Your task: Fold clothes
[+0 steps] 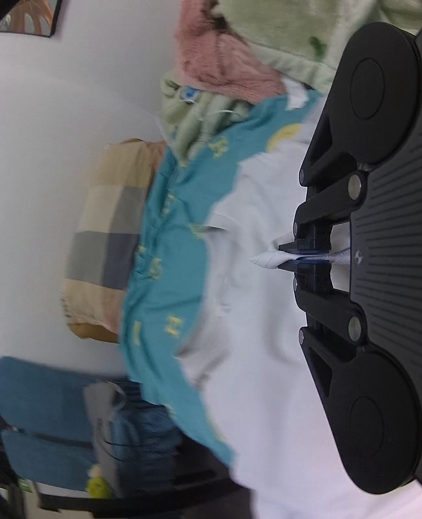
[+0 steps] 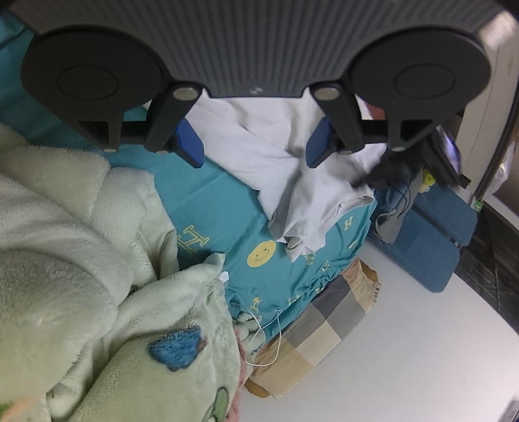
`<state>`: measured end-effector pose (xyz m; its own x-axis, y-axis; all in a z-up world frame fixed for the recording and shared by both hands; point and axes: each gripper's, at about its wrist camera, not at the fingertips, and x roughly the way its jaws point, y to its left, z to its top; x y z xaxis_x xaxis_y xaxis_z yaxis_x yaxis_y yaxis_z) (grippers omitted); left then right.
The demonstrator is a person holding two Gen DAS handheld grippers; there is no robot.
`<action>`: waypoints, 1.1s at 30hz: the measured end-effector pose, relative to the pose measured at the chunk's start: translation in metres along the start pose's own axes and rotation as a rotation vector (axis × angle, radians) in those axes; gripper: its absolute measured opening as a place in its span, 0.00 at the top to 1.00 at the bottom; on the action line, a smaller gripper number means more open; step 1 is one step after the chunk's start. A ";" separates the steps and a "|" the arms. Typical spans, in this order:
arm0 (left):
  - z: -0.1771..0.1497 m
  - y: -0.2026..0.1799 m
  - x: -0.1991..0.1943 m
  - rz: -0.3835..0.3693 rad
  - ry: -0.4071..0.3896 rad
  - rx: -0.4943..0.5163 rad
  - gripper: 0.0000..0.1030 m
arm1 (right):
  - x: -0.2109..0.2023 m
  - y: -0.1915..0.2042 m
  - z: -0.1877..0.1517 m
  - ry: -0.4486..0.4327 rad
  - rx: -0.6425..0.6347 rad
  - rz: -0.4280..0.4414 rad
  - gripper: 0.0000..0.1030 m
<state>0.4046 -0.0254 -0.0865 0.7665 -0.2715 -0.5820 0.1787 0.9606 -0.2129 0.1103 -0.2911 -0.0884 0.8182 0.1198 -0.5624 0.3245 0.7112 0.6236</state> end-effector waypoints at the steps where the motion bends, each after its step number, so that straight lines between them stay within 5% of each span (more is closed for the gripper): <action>1: 0.013 -0.003 0.002 0.015 -0.012 0.006 0.97 | 0.000 0.002 -0.001 -0.001 -0.008 -0.003 0.30; 6: 0.052 -0.011 0.043 0.159 -0.026 0.048 0.97 | 0.004 0.008 -0.006 -0.002 -0.051 -0.024 0.30; 10: 0.039 0.003 0.083 0.233 0.044 0.011 0.96 | 0.010 0.006 -0.007 0.016 -0.064 -0.036 0.30; 16: 0.014 0.033 0.084 0.217 0.064 -0.067 0.72 | 0.017 0.012 -0.008 0.021 -0.122 -0.032 0.30; 18: 0.013 0.033 0.067 0.204 0.061 -0.034 0.58 | 0.017 0.017 -0.009 0.021 -0.153 -0.023 0.30; 24: 0.004 0.014 -0.028 0.154 0.063 0.060 0.46 | 0.011 0.032 -0.012 0.036 -0.231 0.049 0.30; 29: -0.042 -0.006 -0.145 0.103 0.022 0.108 0.40 | -0.009 0.042 -0.017 0.011 -0.301 0.069 0.30; 33: -0.095 -0.009 -0.223 -0.009 0.062 0.002 0.39 | -0.033 0.044 -0.020 0.003 -0.323 0.080 0.30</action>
<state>0.1737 0.0211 -0.0298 0.7249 -0.2834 -0.6279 0.1867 0.9582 -0.2170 0.0883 -0.2501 -0.0537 0.8335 0.1861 -0.5202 0.0914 0.8821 0.4621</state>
